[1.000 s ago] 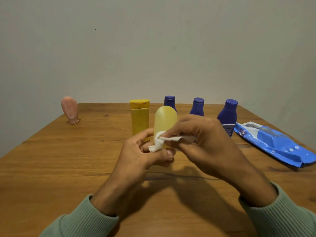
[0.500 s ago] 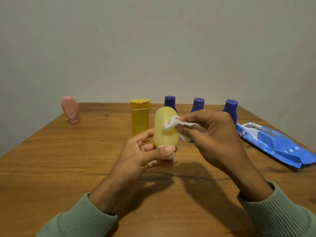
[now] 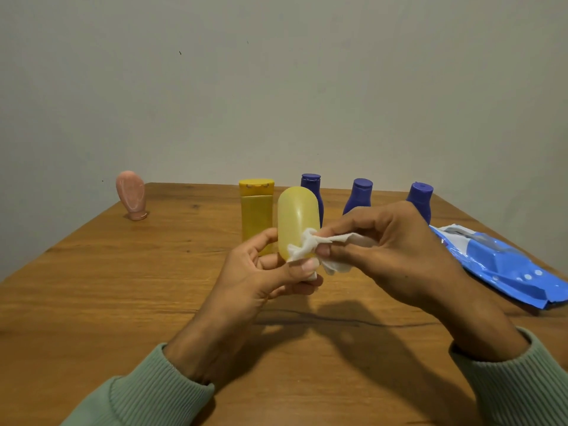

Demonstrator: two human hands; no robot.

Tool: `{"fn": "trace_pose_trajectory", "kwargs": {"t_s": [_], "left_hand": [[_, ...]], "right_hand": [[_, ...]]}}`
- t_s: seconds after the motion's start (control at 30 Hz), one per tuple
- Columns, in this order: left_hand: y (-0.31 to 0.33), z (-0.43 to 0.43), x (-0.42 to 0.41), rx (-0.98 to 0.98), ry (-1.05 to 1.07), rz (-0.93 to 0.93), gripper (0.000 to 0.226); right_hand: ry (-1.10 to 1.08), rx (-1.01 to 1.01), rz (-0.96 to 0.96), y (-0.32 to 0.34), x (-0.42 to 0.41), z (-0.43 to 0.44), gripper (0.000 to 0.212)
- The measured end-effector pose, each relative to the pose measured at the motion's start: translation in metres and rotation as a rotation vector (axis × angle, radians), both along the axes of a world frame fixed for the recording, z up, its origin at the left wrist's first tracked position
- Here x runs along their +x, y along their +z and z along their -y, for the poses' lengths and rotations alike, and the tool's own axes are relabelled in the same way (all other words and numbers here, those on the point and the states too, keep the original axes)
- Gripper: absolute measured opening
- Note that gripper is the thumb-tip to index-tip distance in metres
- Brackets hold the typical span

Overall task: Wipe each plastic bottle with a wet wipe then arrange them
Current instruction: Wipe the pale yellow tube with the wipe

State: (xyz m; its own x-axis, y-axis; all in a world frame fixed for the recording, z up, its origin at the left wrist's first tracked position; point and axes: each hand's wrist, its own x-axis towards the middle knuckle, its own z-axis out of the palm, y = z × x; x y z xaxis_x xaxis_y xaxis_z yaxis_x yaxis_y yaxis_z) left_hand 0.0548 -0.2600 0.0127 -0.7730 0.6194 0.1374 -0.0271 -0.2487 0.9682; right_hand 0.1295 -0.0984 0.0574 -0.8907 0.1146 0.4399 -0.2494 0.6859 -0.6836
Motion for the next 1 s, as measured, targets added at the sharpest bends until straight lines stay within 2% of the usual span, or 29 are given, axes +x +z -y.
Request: {"fn": "trace_pose_trajectory", "kwargs": {"t_s": [0.23,0.37,0.5,0.67,0.83,1.0], "left_hand": [[-0.002,0.000,0.004,-0.038,0.031,-0.110,0.058],[-0.005,0.000,0.002,-0.074,0.056,-0.165,0.059],[-0.008,-0.004,0.003,-0.089,0.062,-0.179,0.063],[-0.008,-0.003,0.003,-0.115,0.057,-0.228,0.063],[-0.010,-0.004,0.006,-0.225,0.036,-0.337,0.069],[-0.015,-0.004,0.005,-0.255,0.078,-0.395,0.063]], "right_hand": [[-0.145,0.062,-0.241,-0.011,-0.007,0.009,0.017],[-0.056,0.135,-0.182,-0.013,-0.008,0.012,0.017],[-0.169,0.109,-0.303,-0.014,-0.010,0.005,0.018],[-0.097,0.084,-0.251,-0.014,-0.011,0.005,0.018],[-0.228,0.064,-0.403,-0.014,-0.012,0.001,0.020],[-0.165,0.094,-0.355,-0.019,-0.013,0.009,0.024]]}}
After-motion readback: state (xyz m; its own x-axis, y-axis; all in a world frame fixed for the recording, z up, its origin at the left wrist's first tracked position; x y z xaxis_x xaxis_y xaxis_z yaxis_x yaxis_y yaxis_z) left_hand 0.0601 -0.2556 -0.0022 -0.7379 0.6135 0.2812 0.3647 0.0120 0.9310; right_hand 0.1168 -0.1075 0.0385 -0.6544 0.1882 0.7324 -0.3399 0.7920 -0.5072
